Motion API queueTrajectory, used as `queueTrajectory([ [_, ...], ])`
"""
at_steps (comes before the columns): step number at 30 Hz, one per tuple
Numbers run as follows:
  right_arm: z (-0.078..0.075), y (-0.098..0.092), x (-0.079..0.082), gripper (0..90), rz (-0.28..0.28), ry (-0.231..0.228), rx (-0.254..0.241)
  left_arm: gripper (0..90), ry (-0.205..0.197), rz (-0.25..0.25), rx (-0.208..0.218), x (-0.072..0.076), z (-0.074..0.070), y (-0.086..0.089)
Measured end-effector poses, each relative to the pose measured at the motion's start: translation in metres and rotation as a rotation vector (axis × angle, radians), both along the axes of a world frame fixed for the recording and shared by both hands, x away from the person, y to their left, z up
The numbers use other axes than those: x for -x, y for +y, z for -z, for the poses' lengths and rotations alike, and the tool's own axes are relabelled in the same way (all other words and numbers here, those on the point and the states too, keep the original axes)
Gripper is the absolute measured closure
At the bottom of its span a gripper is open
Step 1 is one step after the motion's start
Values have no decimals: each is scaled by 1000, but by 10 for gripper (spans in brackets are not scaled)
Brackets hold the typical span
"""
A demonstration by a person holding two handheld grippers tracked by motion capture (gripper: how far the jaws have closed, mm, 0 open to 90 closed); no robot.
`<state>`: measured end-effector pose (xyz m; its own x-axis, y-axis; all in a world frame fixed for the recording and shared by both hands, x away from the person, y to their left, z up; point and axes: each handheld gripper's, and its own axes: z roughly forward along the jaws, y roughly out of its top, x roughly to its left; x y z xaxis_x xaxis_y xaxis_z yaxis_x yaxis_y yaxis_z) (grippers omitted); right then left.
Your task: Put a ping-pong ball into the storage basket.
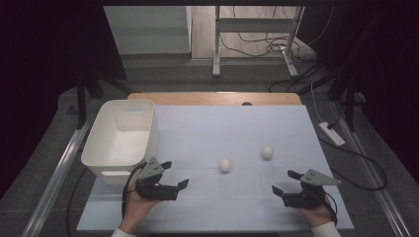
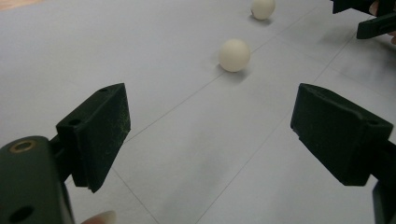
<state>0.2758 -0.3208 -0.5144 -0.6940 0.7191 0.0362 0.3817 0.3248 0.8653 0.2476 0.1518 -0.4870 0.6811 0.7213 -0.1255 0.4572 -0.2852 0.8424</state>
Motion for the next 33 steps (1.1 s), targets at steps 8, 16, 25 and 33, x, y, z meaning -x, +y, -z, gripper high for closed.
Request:
queueTrajectory([
  [8, 0, 0, 0, 132, -3, 0, 3, 125, 5, -8, -11, -3, 0, -2],
  [16, 1, 1, 0, 131, -4, 0, 4, 125, 9, -3, -21, -7, -2, -7],
  [25, 0, 1, 0, 131, -4, 0, 5, 124, 13, 1, -41, -11, -5, -13],
  [33, 1, 1, 0, 132, -5, 0, 7, 122, 25, 7, -63, -17, -6, -21],
])
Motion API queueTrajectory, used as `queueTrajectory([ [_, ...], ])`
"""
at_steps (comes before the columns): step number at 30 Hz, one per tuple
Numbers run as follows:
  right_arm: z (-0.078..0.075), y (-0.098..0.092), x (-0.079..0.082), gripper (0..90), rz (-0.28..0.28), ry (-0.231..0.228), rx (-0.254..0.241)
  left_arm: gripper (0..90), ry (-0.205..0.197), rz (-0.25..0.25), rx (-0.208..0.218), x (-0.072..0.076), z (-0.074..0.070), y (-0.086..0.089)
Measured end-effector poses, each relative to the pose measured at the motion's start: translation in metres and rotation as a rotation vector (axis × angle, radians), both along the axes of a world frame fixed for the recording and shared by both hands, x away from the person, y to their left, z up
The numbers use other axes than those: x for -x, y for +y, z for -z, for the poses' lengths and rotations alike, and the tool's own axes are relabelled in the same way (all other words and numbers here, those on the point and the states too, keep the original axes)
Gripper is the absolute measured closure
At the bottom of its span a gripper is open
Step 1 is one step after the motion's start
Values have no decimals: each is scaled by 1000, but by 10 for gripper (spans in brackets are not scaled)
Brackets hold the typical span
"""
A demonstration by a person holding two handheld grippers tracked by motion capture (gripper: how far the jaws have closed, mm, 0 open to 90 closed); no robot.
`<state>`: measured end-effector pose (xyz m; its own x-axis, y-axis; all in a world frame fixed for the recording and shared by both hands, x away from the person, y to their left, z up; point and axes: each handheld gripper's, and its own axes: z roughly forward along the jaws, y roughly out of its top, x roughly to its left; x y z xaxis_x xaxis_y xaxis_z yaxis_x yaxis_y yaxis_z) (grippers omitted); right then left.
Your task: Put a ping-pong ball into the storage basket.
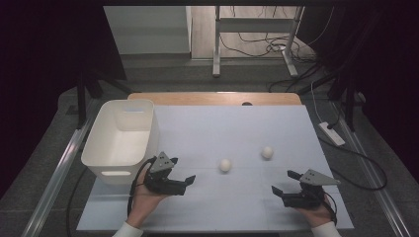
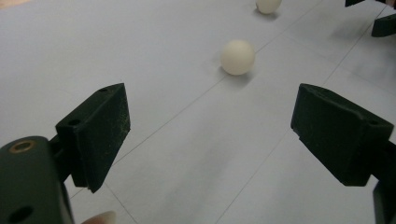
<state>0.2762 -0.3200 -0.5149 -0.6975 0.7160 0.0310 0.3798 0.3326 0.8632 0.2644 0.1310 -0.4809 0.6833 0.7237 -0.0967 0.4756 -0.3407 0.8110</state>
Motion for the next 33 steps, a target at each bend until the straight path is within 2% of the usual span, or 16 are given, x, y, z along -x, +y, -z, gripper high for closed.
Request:
queueTrajectory([
  [33, 0, 0, 0, 132, 5, 0, 4, 114, 45, 31, -26, -27, 4, -23],
])
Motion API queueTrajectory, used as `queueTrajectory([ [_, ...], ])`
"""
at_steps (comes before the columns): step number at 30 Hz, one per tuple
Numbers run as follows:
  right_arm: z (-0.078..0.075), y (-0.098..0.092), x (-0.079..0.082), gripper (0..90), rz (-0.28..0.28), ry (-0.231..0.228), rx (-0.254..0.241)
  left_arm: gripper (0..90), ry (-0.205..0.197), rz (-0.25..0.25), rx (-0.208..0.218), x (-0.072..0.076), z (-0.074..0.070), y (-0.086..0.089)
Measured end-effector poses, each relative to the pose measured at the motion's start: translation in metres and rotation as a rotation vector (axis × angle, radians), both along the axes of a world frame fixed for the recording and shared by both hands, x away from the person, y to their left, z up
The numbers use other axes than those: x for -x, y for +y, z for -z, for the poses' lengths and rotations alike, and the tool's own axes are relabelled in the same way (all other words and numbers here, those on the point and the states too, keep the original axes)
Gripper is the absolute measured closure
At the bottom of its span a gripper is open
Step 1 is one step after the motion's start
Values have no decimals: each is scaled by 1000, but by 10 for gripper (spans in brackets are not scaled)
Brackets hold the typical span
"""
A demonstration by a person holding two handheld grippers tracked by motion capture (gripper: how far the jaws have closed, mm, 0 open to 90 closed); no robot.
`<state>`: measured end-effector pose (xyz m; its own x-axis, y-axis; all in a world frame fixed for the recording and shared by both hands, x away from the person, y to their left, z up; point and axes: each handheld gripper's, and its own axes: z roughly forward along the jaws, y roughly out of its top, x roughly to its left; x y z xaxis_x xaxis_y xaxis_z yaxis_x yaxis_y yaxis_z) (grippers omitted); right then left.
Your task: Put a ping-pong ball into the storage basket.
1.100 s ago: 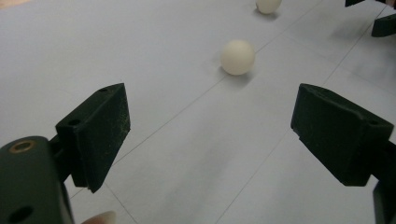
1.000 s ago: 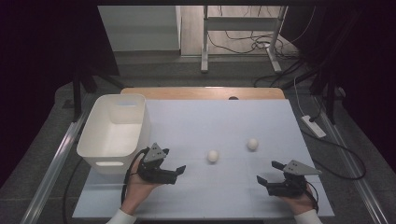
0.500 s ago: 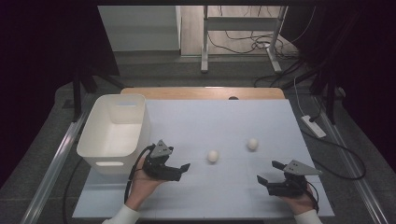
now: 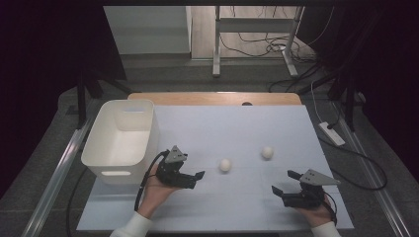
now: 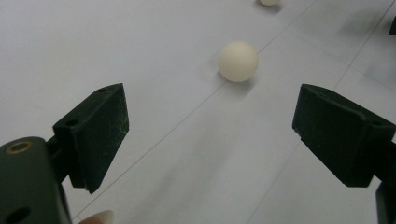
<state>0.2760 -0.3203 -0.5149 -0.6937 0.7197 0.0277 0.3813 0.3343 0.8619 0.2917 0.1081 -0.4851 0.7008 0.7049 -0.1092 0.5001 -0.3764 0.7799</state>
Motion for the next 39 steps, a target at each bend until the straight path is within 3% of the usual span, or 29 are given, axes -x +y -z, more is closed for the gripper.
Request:
queueTrajectory([
  [39, 0, -2, 0, 132, 10, -3, -2, 109, 44, 72, -30, -23, 9, -36],
])
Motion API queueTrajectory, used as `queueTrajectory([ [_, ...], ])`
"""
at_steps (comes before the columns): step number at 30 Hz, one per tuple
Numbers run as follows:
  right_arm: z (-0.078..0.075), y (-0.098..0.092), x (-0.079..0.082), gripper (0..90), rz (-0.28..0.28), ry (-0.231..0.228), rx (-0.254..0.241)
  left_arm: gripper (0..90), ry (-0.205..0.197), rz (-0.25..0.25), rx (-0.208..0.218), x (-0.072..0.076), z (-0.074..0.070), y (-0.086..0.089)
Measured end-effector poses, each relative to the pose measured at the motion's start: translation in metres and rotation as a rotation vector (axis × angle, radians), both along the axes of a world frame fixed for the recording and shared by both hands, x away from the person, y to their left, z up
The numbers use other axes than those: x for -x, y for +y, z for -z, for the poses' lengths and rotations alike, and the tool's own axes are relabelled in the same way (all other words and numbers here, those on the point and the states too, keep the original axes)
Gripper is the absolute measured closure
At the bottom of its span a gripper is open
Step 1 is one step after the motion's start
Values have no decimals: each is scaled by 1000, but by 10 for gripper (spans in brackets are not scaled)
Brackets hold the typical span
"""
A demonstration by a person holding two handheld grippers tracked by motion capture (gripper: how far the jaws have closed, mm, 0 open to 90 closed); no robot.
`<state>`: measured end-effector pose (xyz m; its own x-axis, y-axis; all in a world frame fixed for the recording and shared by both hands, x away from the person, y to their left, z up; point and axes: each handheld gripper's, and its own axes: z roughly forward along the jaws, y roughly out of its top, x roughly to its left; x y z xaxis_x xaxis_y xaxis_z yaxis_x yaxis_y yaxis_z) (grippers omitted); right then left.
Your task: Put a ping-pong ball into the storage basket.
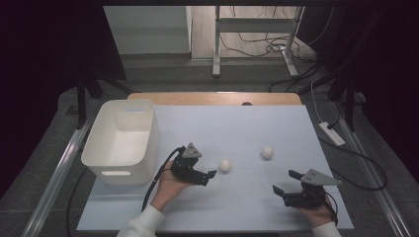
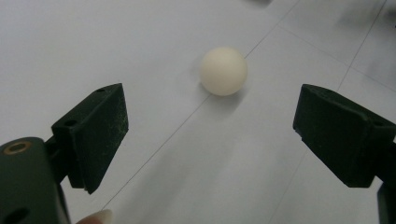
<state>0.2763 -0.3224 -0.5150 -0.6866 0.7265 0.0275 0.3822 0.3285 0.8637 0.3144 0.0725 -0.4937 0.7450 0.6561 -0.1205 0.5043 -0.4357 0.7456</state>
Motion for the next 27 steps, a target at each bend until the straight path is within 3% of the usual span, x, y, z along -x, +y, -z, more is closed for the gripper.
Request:
queueTrajectory([
  [27, 1, 1, -1, 132, 0, 4, 5, 111, 29, 38, 3, -10, 5, -25],
])
